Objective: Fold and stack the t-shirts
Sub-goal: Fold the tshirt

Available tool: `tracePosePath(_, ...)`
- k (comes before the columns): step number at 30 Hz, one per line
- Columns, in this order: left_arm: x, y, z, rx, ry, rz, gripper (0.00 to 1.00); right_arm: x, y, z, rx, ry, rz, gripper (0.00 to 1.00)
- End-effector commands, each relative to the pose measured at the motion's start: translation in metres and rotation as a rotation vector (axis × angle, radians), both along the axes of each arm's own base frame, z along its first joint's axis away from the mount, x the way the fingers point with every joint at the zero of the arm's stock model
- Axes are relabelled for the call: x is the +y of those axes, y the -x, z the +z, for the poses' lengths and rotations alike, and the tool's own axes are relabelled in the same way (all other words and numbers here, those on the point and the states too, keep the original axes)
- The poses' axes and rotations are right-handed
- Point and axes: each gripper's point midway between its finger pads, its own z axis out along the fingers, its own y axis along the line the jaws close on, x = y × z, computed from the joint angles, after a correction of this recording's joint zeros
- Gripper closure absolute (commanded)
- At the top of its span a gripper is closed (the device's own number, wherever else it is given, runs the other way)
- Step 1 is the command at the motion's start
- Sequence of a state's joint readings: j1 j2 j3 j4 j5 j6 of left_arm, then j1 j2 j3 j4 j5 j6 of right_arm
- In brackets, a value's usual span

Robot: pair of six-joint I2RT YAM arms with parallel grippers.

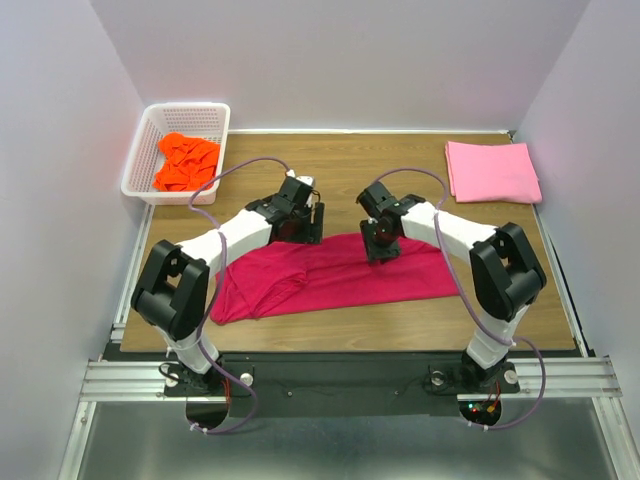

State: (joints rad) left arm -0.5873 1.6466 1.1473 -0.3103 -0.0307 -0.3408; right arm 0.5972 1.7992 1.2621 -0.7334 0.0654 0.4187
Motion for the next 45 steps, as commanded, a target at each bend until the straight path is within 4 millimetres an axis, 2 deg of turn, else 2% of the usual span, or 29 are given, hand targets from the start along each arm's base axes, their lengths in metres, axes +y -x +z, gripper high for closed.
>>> tracePosePath(1,-0.026,-0.003,0.017,-0.043,0.020,-0.078,0.18,-0.016,-0.034,0.042,-0.167,0.056,-0.033,0.58)
tracePosePath(5,-0.043,-0.001,0.015,-0.046,0.007,-0.147,0.19,-0.039,-0.062,0.050,-0.199,0.078,-0.078,0.58)
tracePosePath(8,-0.049,0.001,0.008,-0.037,-0.010,-0.176,0.19,-0.053,-0.080,0.046,-0.197,0.102,-0.096,0.58)
tracePosePath(9,-0.051,0.003,0.003,-0.027,-0.017,-0.183,0.19,-0.058,-0.085,0.039,-0.184,0.116,-0.100,0.58)
tracePosePath(12,-0.058,0.007,-0.007,0.004,-0.014,-0.220,0.19,-0.061,-0.098,0.034,-0.185,0.097,-0.112,0.58)
tracePosePath(17,-0.054,0.015,-0.029,0.060,-0.052,-0.228,0.19,-0.062,-0.105,0.015,-0.166,0.092,-0.112,0.59)
tracePosePath(21,-0.045,0.023,-0.047,0.110,-0.092,-0.211,0.19,-0.066,-0.098,0.005,-0.140,0.095,-0.111,0.60)
tracePosePath(26,-0.038,0.029,-0.055,0.137,-0.111,-0.193,0.19,-0.072,-0.084,0.004,-0.126,0.103,-0.115,0.61)
tracePosePath(32,-0.038,0.030,-0.052,0.133,-0.107,-0.193,0.19,-0.081,-0.064,0.003,-0.109,0.116,-0.124,0.61)
tracePosePath(36,-0.038,0.029,-0.050,0.133,-0.107,-0.192,0.19,-0.086,-0.056,0.011,-0.124,0.112,-0.143,0.61)
tracePosePath(38,-0.037,0.030,-0.050,0.134,-0.107,-0.194,0.19,-0.088,-0.055,0.023,-0.149,0.110,-0.155,0.61)
tracePosePath(42,-0.038,0.030,-0.049,0.135,-0.106,-0.191,0.19,-0.096,-0.046,0.028,-0.153,0.125,-0.166,0.62)
tracePosePath(45,-0.038,0.029,-0.050,0.136,-0.107,-0.191,0.19,-0.101,-0.035,0.021,-0.127,0.133,-0.181,0.62)
